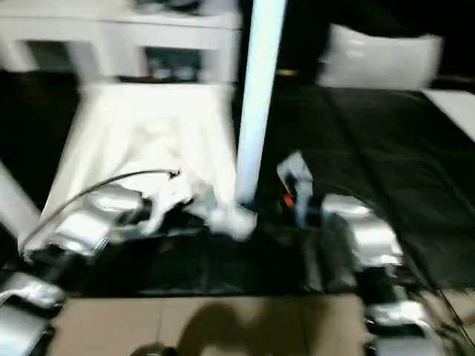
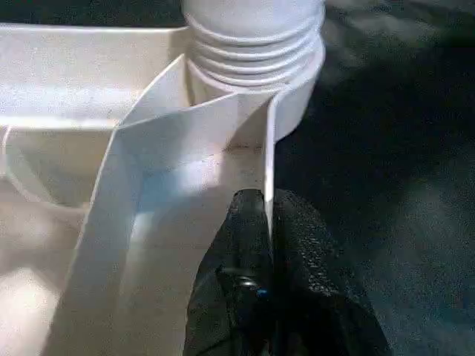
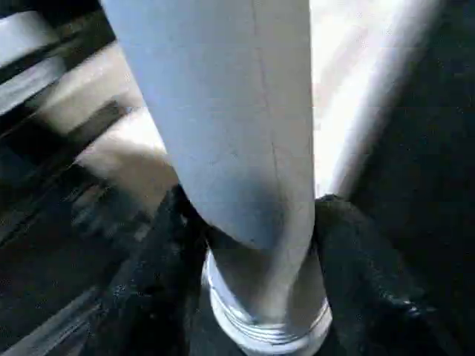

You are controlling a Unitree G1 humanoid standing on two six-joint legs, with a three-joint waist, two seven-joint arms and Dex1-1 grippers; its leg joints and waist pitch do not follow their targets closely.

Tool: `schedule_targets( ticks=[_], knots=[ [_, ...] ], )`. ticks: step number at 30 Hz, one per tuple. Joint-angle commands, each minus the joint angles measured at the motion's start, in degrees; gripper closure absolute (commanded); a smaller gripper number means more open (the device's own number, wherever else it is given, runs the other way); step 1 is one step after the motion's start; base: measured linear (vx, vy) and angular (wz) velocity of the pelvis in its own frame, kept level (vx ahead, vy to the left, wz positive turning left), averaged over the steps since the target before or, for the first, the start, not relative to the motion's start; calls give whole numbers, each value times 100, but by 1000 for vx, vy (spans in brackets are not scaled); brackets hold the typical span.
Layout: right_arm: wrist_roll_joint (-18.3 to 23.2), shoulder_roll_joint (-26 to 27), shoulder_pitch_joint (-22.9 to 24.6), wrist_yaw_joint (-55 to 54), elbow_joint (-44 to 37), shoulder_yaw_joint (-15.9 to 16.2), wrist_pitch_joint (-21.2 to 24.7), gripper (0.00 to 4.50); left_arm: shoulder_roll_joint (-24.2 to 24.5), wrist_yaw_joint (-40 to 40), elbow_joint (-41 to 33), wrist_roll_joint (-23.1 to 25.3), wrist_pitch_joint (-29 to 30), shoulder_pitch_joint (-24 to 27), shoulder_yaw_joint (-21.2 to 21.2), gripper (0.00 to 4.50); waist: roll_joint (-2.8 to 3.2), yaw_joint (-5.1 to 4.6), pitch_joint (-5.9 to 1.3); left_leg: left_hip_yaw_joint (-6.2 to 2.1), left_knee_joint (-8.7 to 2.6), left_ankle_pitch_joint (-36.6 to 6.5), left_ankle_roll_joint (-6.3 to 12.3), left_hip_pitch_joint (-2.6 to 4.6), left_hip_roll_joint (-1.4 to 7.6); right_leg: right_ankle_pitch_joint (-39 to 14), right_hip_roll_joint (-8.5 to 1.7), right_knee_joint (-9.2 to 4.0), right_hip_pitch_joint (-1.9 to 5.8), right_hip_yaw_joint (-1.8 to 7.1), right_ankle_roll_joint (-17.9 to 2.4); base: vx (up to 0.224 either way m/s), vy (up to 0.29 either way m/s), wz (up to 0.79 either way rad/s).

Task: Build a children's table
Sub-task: Rotate leg to tighten

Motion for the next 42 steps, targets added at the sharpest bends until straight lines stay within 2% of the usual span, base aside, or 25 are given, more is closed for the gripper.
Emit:
schedule_targets(
  ticks=[1,2,3,4,5,6,8,9,10,11,13,16,17,18,19,20,21,22,23,27,31,34,35,42],
  knots=[
    [-204,396,-226,-1049,307,10,288,257,-624,322,-74,-179,181,-185,-164,450,9,58,-341,-160,-482,-1603,-259,83,273,-1710,-437,-535,189,205,-1028,0,0,0],
    [-204,396,-226,-1049,307,10,288,257,-624,322,-74,-179,181,-185,-164,450,-21,25,-342,-138,-458,-1603,-211,106,265,-1607,-421,-560,158,214,-1069,0,0,0],
    [-204,396,-226,-1049,307,10,288,257,-624,322,-74,-179,181,-185,-164,450,-21,25,-342,-138,-458,-1603,-211,106,265,-1607,-421,-560,158,214,-1069,0,0,0],
    [-321,532,-269,-1403,378,-11,53,257,-809,679,67,-84,223,-275,-134,450,-7,36,-366,-119,-437,-1357,-103,85,262,-1234,-418,-544,188,224,-1105,0,0,0],
    [-329,546,-268,-1417,387,-12,-36,257,-832,727,87,-67,221,-287,-132,450,-9,44,-377,-110,-423,-1238,-46,98,266,-923,-406,-529,183,222,-1163,0,0,0],
    [-350,550,-261,-1408,391,1,-186,203,-852,765,106,-44,206,-299,-137,450,-14,47,-386,-107,-414,-1147,-6,83,255,-759,-400,-512,206,214,-1193,0,0,0],
    [-340,570,-232,-1394,362,-23,-277,190,-872,797,103,-8,206,-305,-145,450,-3,62,-400,-100,-405,-913,123,76,258,-252,-388,-471,234,196,-1304,0,0,0],
    [-263,555,-188,-1252,287,-50,-289,188,-836,739,73,5,164,-300,-161,450,1,63,-399,-100,-406,-876,150,76,257,-171,-383,-464,237,194,-1337,0,0,0],
    [-230,522,-154,-1145,217,-59,-287,188,-787,685,28,20,132,-288,-178,450,6,91,-407,-92,-396,-843,206,99,274,-42,-390,-462,236,195,-1404,0,0,0],
    [-171,375,-91,-854,101,-21,-228,148,-657,539,-36,18,38,-244,-201,450,5,138,-415,-93,-388,-745,258,96,278,114,-384,-439,251,191,-1430,0,0,0],
    [-139,229,-45,-620,16,28,-211,146,-543,432,-76,22,-52,-206,-230,450,12,180,-413,-85,-381,-709,326,96,282,280,-384,-423,255,190,-1455,0,0,0],
    [-121,-278,-53,87,163,92,-531,140,-212,-64,-81,-7,-480,-117,-345,450,19,237,-401,-86,-390,-861,305,111,299,141,-399,-438,252,185,-1459,0,0,0],
    [-115,-355,-55,227,190,111,-610,102,-158,-157,-78,-19,-539,-102,-360,450,33,261,-395,-79,-399,-962,259,130,314,15,-404,-452,236,192,-1438,0,0,0],
    [-91,-489,-44,493,196,138,-745,102,-51,-318,-84,-23,-644,-70,-401,450,38,282,-395,-84,-396,-1000,225,136,313,-29,-407,-450,230,189,-1431,0,0,0],
    [-82,-533,-40,584,195,146,-790,104,-14,-372,-87,-22,-679,-58,-415,450,32,301,-389,-83,-406,-1065,193,141,315,-127,-403,-455,231,189,-1412,0,0,0],
    [-74,-576,-35,673,195,154,-834,87,22,-424,-90,-21,-712,-47,-430,450,34,308,-385,-85,-414,-1110,159,137,319,-184,-407,-454,236,191,-1397,0,0,0],
    [-53,-791,-2,1130,188,211,-1041,69,212,-684,-117,3,-830,0,-531,450,-1,312,-389,-87,-417,-1127,151,133,318,-212,-408,-453,243,183,-1388,0,0,0],
    [-56,-812,0,1170,193,219,-1062,69,229,-710,-119,3,-850,4,-540,450,-1,312,-389,-87,-417,-1127,151,133,318,-212,-408,-453,243,183,-1388,0,0,0],
    [-75,-996,7,1577,254,313,-1236,58,375,-986,-139,-44,-1036,34,-601,450,4,340,-394,-83,-402,-1086,193,127,321,-172,-415,-438,249,185,-1390,0,0,0],
    [9,-1244,17,2308,290,510,-1382,58,622,-1480,-172,-110,-1350,64,-724,450,6,373,-397,-78,-385,-986,307,119,321,-128,-412,-426,243,174,-1458,0,0,0],
    [91,-1379,27,2859,279,637,-1479,58,748,-1814,-171,-185,-1576,82,-783,450,-15,427,-397,-61,-383,-988,328,138,343,-189,-407,-415,213,174,-1502,0,0,0],
    [139,-1446,43,3245,278,754,-1570,87,876,-2059,-122,-174,-1872,53,-868,450,2,452,-389,-74,-390,-1103,293,134,349,-354,-417,-422,204,170,-1506,0,0,0],
    [120,-1454,55,3351,288,798,-1673,95,925,-2159,-94,-164,-2003,44,-902,450,-9,453,-389,-72,-393,-1158,272,134,355,-433,-422,-429,202,174,-1481,0,0,0],
    [191,-1433,69,3689,317,939,-1578,149,964,-2274,-13,-146,-2096,-2,-941,450,-19,458,-384,-76,-405,-1242,203,134,351,-671,-434,-435,196,179,-1445,0,0,0]
  ],
)
